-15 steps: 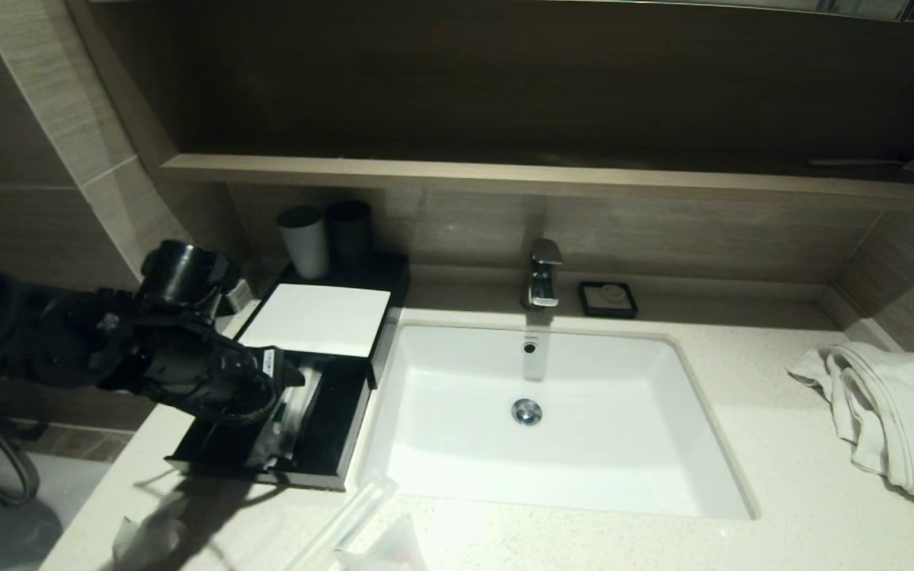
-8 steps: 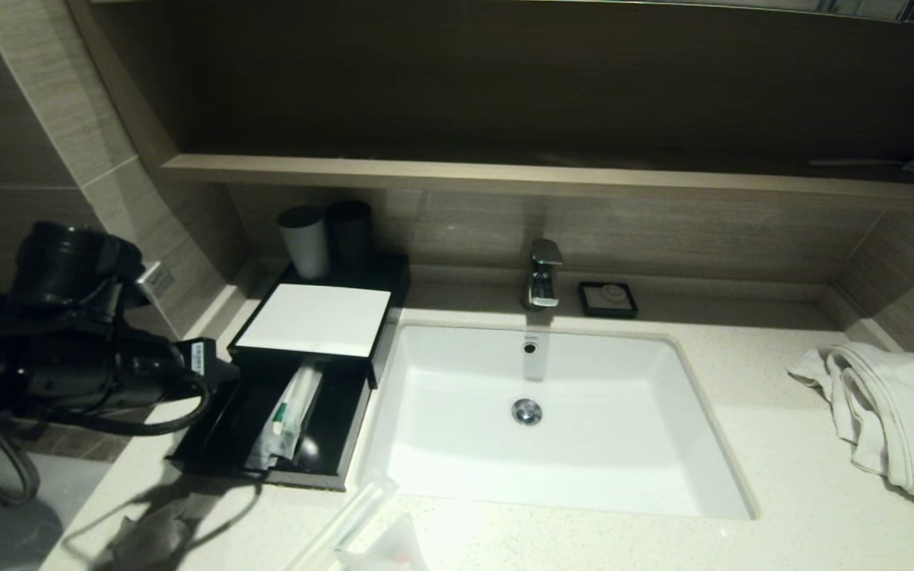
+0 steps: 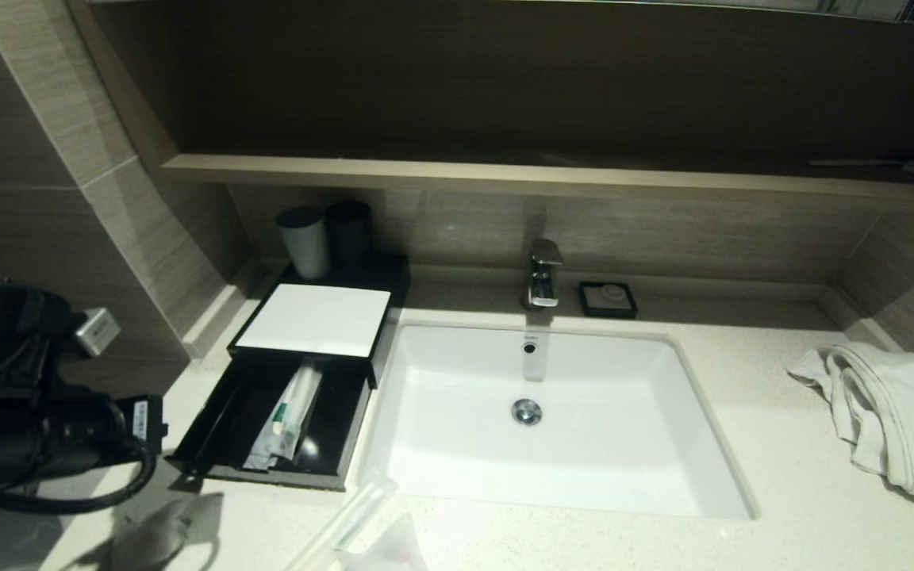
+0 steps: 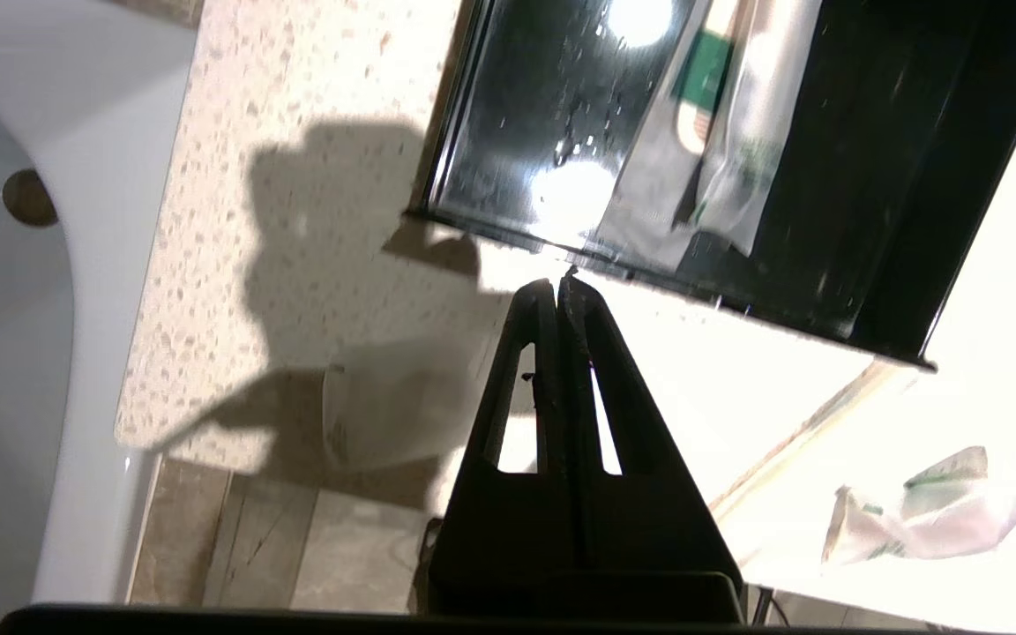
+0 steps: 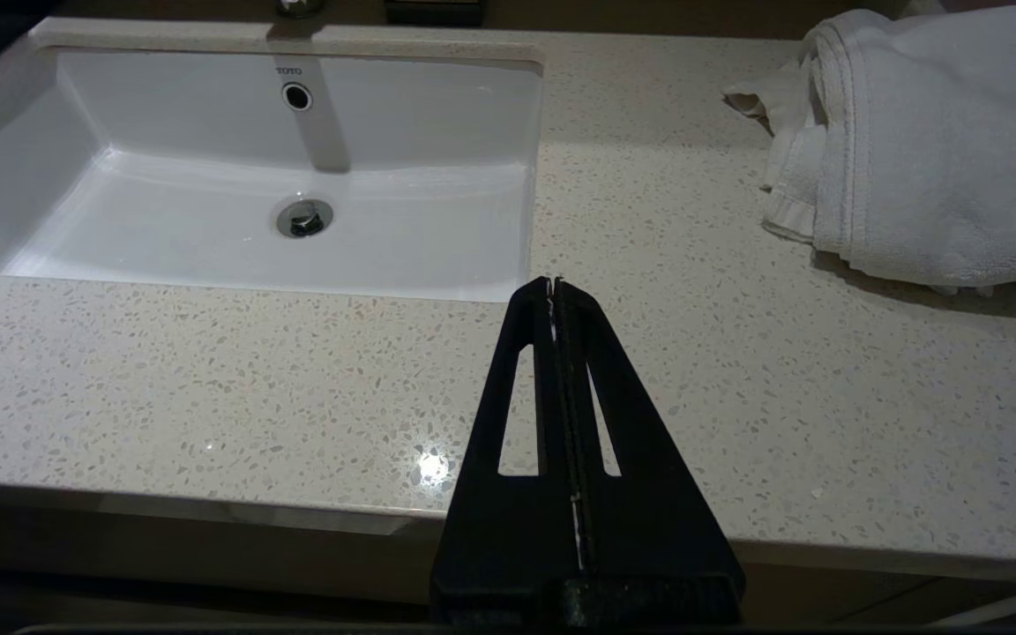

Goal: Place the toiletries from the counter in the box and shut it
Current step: Pick up the bathroom toiletry

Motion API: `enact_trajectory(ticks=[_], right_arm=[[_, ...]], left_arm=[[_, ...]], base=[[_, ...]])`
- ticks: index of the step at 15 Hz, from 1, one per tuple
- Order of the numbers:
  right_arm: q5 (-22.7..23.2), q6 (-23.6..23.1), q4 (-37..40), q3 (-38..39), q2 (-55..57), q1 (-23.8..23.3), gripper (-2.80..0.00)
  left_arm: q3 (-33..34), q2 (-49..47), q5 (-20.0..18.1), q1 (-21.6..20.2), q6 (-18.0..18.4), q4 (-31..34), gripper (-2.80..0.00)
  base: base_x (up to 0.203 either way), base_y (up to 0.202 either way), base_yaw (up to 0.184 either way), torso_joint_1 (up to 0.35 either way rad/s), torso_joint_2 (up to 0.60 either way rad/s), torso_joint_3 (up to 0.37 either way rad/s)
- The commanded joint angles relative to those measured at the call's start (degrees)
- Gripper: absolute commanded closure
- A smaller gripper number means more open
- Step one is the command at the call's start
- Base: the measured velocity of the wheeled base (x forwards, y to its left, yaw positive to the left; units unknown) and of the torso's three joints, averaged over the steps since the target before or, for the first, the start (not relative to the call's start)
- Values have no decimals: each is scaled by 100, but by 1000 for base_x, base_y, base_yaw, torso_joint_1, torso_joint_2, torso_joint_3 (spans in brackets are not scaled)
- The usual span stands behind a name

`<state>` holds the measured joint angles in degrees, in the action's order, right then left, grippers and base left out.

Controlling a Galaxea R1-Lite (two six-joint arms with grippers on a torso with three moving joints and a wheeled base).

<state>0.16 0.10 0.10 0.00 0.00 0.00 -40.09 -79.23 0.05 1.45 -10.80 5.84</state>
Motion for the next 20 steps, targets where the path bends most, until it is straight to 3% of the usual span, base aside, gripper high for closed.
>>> enact_trajectory(ticks=[1,6,11,15,20], right_arm=[[2,-1,-1,0,0,0,0],[2,-1,-1,0,0,0,0],[2,-1,-1,0,0,-6,0],[2,-1,-1,0,0,0,0],[2,-1,-1,0,0,0,0]], left_arm=[[321,358,-3,-20,2,5,0],[1067,520,0,-40,60,5,0],[1342,399,-8,-40,45,-61,0],[1653,28,-20,-208,60,-636,0],[1751,40,-31,-233,87,-689,0]], base=[[0,0,0,0,0,0],[0,0,0,0,0,0],[0,0,0,0,0,0],[0,0,0,0,0,0],[0,0,0,0,0,0]])
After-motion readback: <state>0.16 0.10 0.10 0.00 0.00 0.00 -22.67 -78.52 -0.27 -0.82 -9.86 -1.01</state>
